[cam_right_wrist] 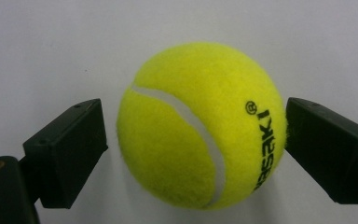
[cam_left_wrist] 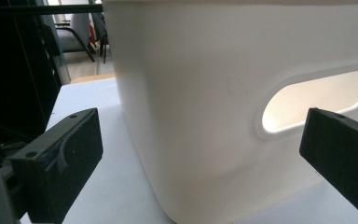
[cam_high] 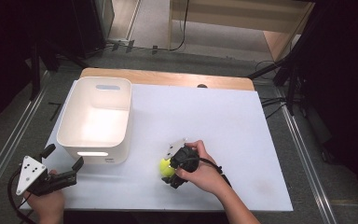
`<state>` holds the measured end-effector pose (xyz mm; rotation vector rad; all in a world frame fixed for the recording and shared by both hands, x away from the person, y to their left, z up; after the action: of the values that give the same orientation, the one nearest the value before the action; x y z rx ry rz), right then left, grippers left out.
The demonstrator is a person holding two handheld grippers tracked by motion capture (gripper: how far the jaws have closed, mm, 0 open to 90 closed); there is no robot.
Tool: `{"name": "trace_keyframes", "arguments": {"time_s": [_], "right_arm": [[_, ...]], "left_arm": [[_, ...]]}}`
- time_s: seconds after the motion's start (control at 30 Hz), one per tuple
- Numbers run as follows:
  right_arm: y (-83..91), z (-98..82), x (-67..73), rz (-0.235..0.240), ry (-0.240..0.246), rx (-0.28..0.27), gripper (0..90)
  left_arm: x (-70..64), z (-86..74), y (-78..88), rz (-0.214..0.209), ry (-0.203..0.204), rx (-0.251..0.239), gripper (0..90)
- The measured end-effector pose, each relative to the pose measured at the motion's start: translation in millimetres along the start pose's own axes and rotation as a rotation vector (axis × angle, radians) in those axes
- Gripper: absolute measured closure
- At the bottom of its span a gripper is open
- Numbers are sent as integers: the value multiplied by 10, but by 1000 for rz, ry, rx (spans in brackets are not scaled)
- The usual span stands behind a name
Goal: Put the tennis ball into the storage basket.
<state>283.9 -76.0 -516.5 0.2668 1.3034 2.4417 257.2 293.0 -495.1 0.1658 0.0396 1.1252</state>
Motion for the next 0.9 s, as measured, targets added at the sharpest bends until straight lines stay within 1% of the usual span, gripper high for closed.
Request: {"name": "trace_keyframes", "arguments": {"time_s": [0.03,0.07,0.1,0.17,0.2,0.23,0.27,0.33,0.37,0.4,0.5,0.57,0.6,0.67,0.73,0.77,0.9], "right_arm": [[-5,2,0,0,-3,2,61],[-9,3,5,-1,-16,7,60],[-23,8,-5,2,-3,0,61],[-39,14,-12,3,0,4,65],[-41,16,-14,2,-1,4,125],[-41,16,-14,2,-1,4,125],[-42,19,-15,1,-13,4,137],[-47,21,-22,1,-10,5,137],[-46,19,-17,0,-19,12,137],[-56,23,-22,1,-9,8,137],[-70,26,-22,0,-6,16,138],[-75,23,-15,-2,-16,26,138],[-79,23,-16,-2,-14,27,157],[-71,19,-9,0,-29,41,214],[-67,21,-9,3,-28,38,224],[-65,26,-21,4,-8,30,228],[-54,26,-12,6,-9,35,233]], "left_arm": [[-1,0,-1,-1,0,-3,0],[-1,0,-2,-1,0,-2,0],[0,0,-1,1,0,0,0],[1,0,0,1,0,0,0],[1,0,1,0,0,0,0],[2,0,0,0,1,0,0],[2,0,1,0,0,0,0],[3,0,0,0,1,-1,0],[3,1,0,0,1,-1,0],[4,1,1,0,1,-1,0],[4,1,0,0,4,-3,0],[4,1,1,0,4,-3,0],[4,1,1,0,4,-3,0],[4,1,0,1,3,-2,0],[4,1,0,1,2,-1,0],[3,1,1,1,2,-1,0],[4,1,1,0,3,-2,0]]}}
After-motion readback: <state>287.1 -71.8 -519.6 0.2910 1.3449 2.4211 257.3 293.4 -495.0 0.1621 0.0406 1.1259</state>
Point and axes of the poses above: each handheld gripper's, and its own axes: y roughly backward along the jaws, z roughly out of its top, x roughly to its left, the point moved 4 cm from there along -y, roughly forward along the jaws, and after that the axes turned 3 degrees about -x, right-handed, at the moved point
